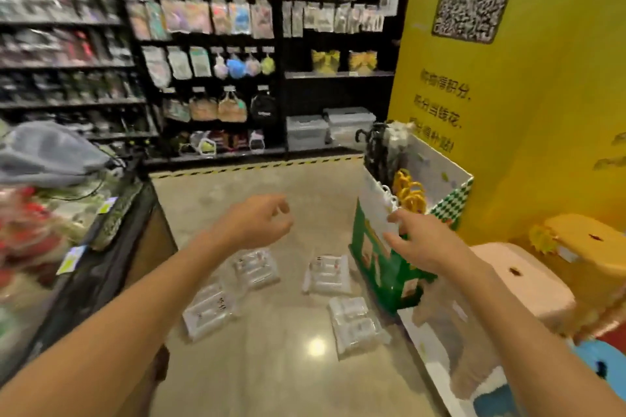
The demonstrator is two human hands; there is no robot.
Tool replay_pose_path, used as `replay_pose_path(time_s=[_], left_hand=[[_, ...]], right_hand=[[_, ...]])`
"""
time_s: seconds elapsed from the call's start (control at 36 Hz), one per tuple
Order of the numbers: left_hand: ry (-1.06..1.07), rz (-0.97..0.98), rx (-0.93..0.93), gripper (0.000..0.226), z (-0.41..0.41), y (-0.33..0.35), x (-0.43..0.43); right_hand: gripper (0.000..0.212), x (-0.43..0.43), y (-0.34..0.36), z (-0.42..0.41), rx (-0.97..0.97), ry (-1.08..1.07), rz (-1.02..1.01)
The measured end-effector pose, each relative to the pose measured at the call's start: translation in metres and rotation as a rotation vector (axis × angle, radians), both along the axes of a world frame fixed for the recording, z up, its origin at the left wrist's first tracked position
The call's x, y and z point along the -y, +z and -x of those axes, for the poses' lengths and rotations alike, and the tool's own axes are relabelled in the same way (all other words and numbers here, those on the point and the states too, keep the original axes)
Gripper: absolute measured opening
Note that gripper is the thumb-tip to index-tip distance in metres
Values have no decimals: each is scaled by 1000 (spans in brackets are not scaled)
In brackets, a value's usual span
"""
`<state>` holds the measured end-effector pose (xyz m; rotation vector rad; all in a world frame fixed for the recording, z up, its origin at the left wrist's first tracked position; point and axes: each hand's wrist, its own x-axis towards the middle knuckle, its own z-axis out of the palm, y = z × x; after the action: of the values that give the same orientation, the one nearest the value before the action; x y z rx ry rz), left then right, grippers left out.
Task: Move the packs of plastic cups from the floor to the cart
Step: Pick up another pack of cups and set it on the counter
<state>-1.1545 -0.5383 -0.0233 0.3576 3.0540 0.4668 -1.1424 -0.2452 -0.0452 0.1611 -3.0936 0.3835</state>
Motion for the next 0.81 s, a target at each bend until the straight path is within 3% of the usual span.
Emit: replay_pose_path(time_s=[0.19, 0.47, 0.81], left_hand=[[169, 11, 23, 43, 39, -11, 96], [264, -22, 28, 43, 133, -27, 225], [358, -59, 83, 42, 233, -53, 283]], right_hand=[[49, 99, -5, 86, 24, 191, -4], [48, 236, -7, 216, 41, 280, -16], [46, 313, -31, 335, 107, 385, 18]])
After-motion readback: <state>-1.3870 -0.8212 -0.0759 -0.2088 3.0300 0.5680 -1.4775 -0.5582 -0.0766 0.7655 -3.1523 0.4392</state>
